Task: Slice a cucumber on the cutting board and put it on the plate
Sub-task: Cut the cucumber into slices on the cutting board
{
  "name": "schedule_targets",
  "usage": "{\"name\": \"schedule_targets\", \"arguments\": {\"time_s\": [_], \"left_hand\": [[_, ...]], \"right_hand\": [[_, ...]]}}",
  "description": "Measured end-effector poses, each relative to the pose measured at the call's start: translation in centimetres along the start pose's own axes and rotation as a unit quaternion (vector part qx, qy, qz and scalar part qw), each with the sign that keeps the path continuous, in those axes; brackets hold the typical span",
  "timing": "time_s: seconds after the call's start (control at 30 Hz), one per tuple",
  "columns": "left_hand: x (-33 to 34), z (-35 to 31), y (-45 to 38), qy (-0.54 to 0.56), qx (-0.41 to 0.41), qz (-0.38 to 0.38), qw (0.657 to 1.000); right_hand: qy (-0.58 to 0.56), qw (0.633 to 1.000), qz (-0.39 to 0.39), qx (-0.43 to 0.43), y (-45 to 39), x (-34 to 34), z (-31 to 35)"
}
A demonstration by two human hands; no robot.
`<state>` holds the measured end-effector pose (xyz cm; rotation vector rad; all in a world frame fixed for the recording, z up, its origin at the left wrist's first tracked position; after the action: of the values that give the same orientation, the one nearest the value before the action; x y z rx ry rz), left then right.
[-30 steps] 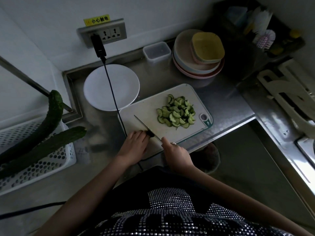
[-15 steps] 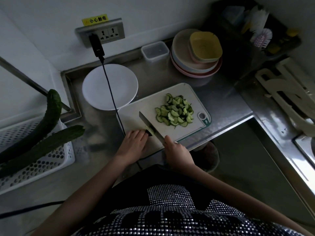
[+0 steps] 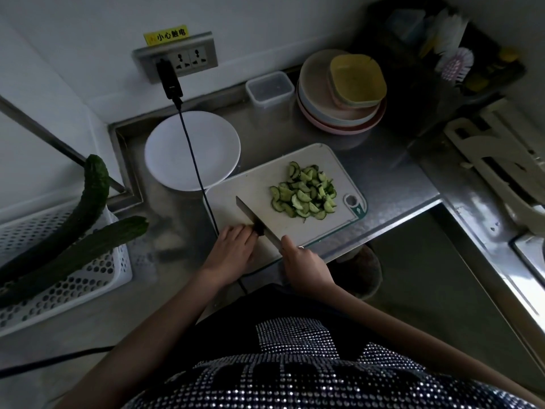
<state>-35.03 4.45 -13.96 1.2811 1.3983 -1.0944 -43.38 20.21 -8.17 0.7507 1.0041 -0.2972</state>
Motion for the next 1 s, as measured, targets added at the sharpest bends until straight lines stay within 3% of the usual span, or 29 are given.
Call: {"name": "schedule_targets", "arguments": {"time_s": [0.13,0.33,0.6,0.67,0.8,0.87,1.0], "left_hand": [[0.0,0.0,-0.1,0.003,-0.018,0.012,1.0],[-0.3,0.1,0.4,0.014,0.029,-0.045,0.998],[-0.6,0.1,0.1,0.027,0.01,0.013,0.999],[-0.8,-0.2,-0.2,0.04,0.008,-0.017,0.999],[-2.9,-1.1,-0.8,0.078,0.003,-0.189,0.979],[-3.9,-1.2,-1.1,0.078,0.001,-0.239,0.968],[-3.9,-1.4,-1.9,0.07,0.074,-0.124,0.987]], "right_hand": [[0.013,1.0,0.019,0.006,-0.6,0.7,-0.3],[-0.008,1.0,-0.002,0.016,-0.5,0.6,-0.8],[-0.085,0.993,-0.071,0.048,-0.1,0.0,-1.4],[-0.075,0.991,-0.094,0.052,0.1,-0.2,-1.6],[0.012,0.985,-0.162,0.052,0.4,-0.8,-2.4],[0.054,0.983,-0.165,0.057,0.4,-1.2,-2.7],[0.118,0.982,-0.141,0.051,0.4,-1.5,-3.0]]}}
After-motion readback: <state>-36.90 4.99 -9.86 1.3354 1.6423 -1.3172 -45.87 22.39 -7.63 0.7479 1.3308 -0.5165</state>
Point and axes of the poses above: each hand's wrist, its own y-axis away from the middle knuckle, its own x-axis out of the palm, z = x × y, the point moved 1 cm from there along -y, towards the middle knuckle, and after that the axes turned 7 degrees about y, right-handed, at the moved point
